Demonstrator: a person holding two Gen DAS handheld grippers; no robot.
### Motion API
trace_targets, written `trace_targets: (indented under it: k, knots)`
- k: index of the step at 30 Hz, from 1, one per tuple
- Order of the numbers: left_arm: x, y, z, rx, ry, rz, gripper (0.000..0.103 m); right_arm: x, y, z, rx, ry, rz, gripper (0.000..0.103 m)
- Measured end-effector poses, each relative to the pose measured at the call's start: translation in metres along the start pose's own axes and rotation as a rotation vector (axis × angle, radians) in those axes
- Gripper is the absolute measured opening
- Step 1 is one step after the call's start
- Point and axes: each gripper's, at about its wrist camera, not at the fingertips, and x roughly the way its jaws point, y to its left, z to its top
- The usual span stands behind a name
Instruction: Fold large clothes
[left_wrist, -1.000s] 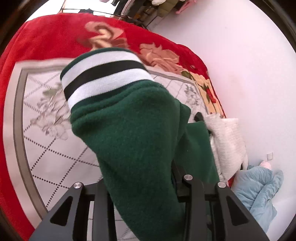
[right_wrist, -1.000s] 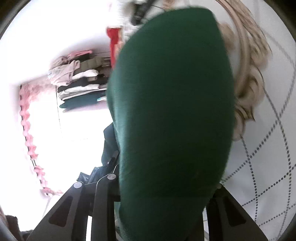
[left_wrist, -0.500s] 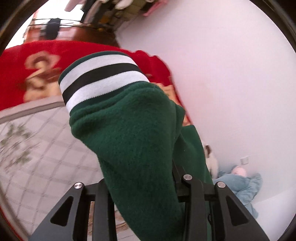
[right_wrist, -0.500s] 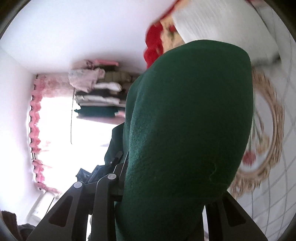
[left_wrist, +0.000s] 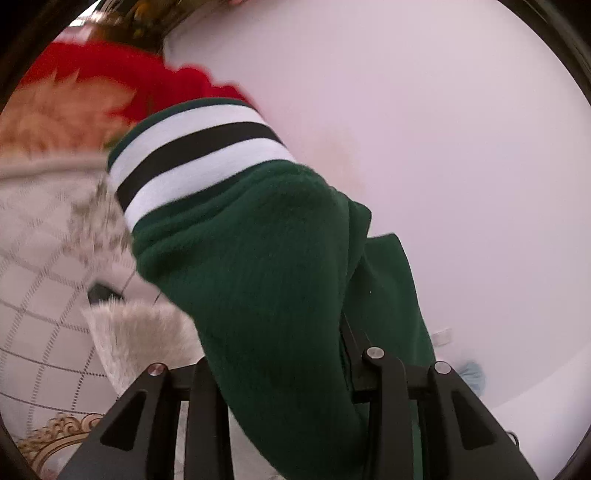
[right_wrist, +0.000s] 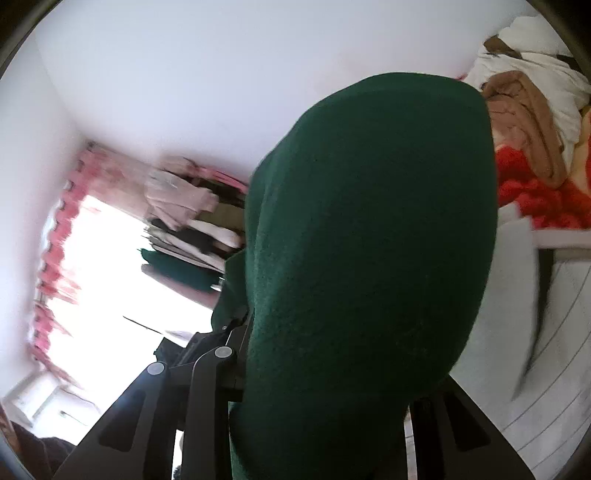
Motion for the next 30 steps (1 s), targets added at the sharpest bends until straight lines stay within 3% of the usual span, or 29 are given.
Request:
trace_targets:
  k: [3, 5, 7, 9, 11, 13, 14, 16, 21, 26, 28, 30]
  knots:
    - [0.049, 0.055, -0.025, 0.021, 0.1, 0.078, 0.03, 0.029, -0.082, 0.001, 0.046, 0.091, -0.06, 0.03]
    - [0.068, 0.082, -0.035, 0.035, 0.151, 0.084, 0.039, 0.046, -0.128, -0.007, 0.107, 0.127, -0.118, 0.031]
    - [0.073, 0.084, -0.03, 0.126, 0.175, 0.065, 0.052, 0.049, -0.162, -0.02, 0.16, 0.114, -0.072, 0.032]
    - [0.075, 0.08, -0.023, 0.183, 0.217, 0.068, 0.06, 0.045, -0.167, -0.026, 0.163, 0.083, -0.043, 0.035]
    - [0.08, 0.084, -0.007, 0.155, 0.296, 0.098, 0.068, 0.041, -0.171, -0.031, 0.195, 0.079, -0.082, 0.053]
    - [0.076, 0.083, -0.001, 0.136, 0.347, 0.145, 0.072, 0.036, -0.174, -0.039, 0.238, 0.072, -0.111, 0.054]
    - [0.073, 0.08, 0.003, 0.15, 0.356, 0.169, 0.082, 0.031, -0.169, -0.04, 0.246, 0.065, -0.141, 0.056]
    - [0.061, 0.064, -0.001, 0.211, 0.401, 0.183, 0.102, 0.018, -0.153, -0.039, 0.231, 0.039, -0.254, 0.068]
    - [0.043, 0.034, -0.016, 0.458, 0.427, 0.359, 0.103, -0.004, -0.115, -0.044, 0.156, -0.014, -0.608, 0.084]
    - [0.011, -0.005, -0.039, 0.753, 0.381, 0.53, 0.103, 0.012, -0.065, -0.096, 0.033, 0.014, -0.98, 0.089]
    - [-0.006, -0.015, -0.044, 0.822, 0.393, 0.547, 0.103, 0.024, -0.037, -0.121, -0.026, 0.014, -1.105, 0.089]
    - [-0.025, -0.03, -0.047, 0.871, 0.391, 0.564, 0.103, 0.021, -0.015, -0.135, -0.044, 0.011, -1.177, 0.089]
